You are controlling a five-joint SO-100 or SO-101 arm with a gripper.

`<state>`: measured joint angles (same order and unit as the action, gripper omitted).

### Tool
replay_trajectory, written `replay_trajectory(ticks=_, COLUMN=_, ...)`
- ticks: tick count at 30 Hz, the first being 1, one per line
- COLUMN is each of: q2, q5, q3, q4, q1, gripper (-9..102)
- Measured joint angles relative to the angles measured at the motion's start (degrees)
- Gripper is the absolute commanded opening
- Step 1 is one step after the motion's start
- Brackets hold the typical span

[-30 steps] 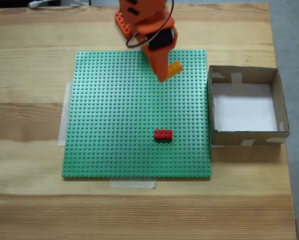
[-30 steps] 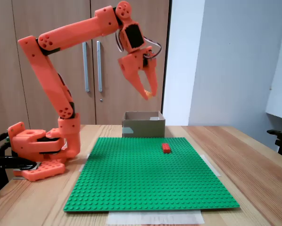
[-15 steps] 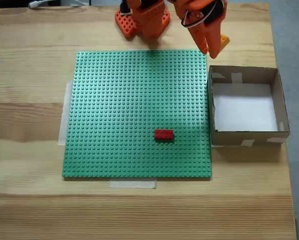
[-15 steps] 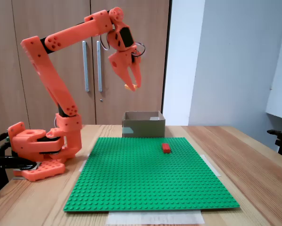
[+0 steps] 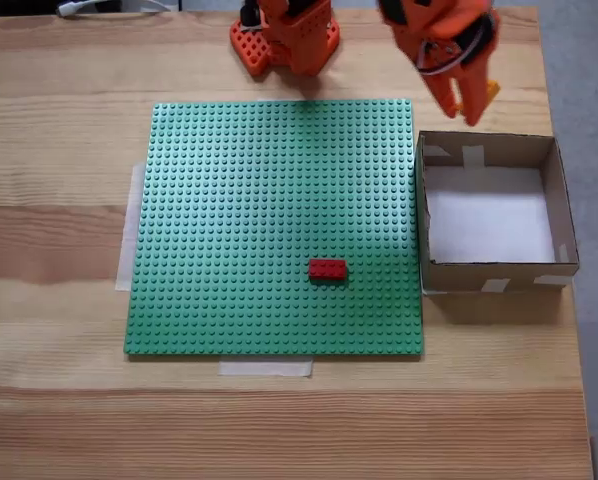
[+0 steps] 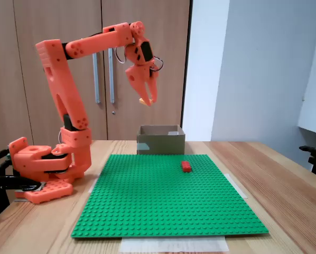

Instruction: Pick the yellow lego block and put it in the box.

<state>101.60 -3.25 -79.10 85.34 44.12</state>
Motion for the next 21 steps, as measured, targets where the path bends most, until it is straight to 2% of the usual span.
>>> replay_trajectory(ticks=9, q2=-8.79, q5=0.0, q3=6.33, q4=0.26, q1=-0.44, gripper=-1)
replay_trajectory(ticks=21, q2=-16.61, q5=0.0, q3=7.38, q4=-2.99, q1=-1.76, gripper=-1)
